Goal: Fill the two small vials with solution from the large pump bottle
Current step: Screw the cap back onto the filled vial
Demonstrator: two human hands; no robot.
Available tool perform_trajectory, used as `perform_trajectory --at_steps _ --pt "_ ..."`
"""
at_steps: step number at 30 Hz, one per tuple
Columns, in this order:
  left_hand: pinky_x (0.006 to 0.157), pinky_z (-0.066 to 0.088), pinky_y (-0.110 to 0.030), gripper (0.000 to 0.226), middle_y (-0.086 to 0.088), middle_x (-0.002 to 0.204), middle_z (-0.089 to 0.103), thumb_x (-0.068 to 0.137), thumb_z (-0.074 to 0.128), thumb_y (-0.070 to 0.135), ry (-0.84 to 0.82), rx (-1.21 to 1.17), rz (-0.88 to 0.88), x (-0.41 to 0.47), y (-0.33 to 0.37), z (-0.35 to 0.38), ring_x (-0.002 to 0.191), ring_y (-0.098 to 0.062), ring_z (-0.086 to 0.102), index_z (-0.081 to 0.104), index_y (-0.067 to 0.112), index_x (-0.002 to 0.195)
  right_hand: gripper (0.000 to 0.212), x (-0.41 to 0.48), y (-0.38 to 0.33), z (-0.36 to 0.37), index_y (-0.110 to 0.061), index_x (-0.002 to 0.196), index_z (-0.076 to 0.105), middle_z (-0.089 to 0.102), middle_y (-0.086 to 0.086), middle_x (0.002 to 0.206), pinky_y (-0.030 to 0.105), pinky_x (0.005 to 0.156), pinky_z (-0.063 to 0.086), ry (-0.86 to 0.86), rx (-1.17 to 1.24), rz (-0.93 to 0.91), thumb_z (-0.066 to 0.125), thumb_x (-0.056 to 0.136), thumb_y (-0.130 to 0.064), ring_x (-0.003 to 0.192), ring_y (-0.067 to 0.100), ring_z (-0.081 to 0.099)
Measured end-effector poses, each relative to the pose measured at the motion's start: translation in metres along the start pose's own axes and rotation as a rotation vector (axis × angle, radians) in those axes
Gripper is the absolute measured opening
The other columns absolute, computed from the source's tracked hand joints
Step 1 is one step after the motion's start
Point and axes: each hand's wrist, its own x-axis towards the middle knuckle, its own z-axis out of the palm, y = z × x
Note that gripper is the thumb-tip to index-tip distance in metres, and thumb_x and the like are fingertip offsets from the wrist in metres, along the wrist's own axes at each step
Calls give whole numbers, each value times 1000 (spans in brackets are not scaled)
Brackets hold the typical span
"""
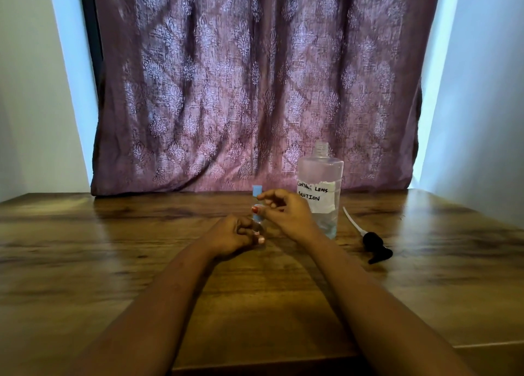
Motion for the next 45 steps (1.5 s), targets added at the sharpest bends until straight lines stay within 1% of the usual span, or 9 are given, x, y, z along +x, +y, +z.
perform_trajectory --at_steps 3,7,10,17,21,24,29,37,45 --pt "100 49 -48 26 -29 106 68 77 72 -4 -10 -30 -7 3 -1 -2 102 -36 65 69 3 103 19 0 2 2 -6 95 68 65 7 85 5 61 45 -15 2 18 73 77 -8 65 2 53" --pt "88 55 -32 31 -10 91 76 79 69 -7 -21 -22 10 3 0 -3 90 -20 71 68 3 109 21 4 1 -7 -9 104 68 69 2 102 9 77 48 -161 -23 17 64 84 -6 89 7 62" --pt "90 54 -35 27 -10 92 76 78 72 -3 -15 1 22 5 -3 -3 92 -22 70 73 11 100 20 2 1 -8 -14 104 68 67 0 106 11 79 49 -181 10 30 61 86 -8 98 9 62" --pt "81 56 -28 25 -4 85 77 77 72 -4 -19 -7 27 8 -6 -5 86 -16 71 72 11 97 12 1 1 0 -9 95 67 68 15 96 4 61 44 -24 -80 -14 65 84 -13 78 16 60" --pt "72 56 -19 26 0 80 76 79 70 -6 -20 -2 22 8 -6 -5 78 -9 71 70 6 102 19 1 -2 -5 -10 102 67 67 2 106 12 79 48 -163 -37 -7 53 91 -6 97 11 60" --pt "76 56 -22 27 -2 82 76 78 72 -4 -22 4 21 9 -7 -6 79 -11 71 70 6 103 17 1 -1 -2 -19 97 65 60 4 114 19 88 47 -89 26 2 54 90 -8 104 14 56" --pt "95 50 -44 31 -25 104 71 77 74 -2 -5 -5 14 8 -7 -5 96 -30 67 68 -2 107 15 -1 1 1 -14 96 64 62 6 89 4 62 41 -71 -111 -15 68 82 -17 73 5 52" --pt "89 54 -36 22 -11 92 76 77 73 -2 -11 -13 25 10 -10 -7 92 -25 71 73 7 97 21 -2 -3 0 -16 105 61 62 3 109 6 74 43 -153 -23 3 63 85 -11 96 9 56" --pt "96 51 -43 24 -14 95 74 76 72 -6 -17 -36 30 7 -5 -3 95 -28 68 75 13 91 18 1 0 0 -13 100 60 62 15 103 12 68 43 -144 -58 21 65 83 -7 76 14 52"
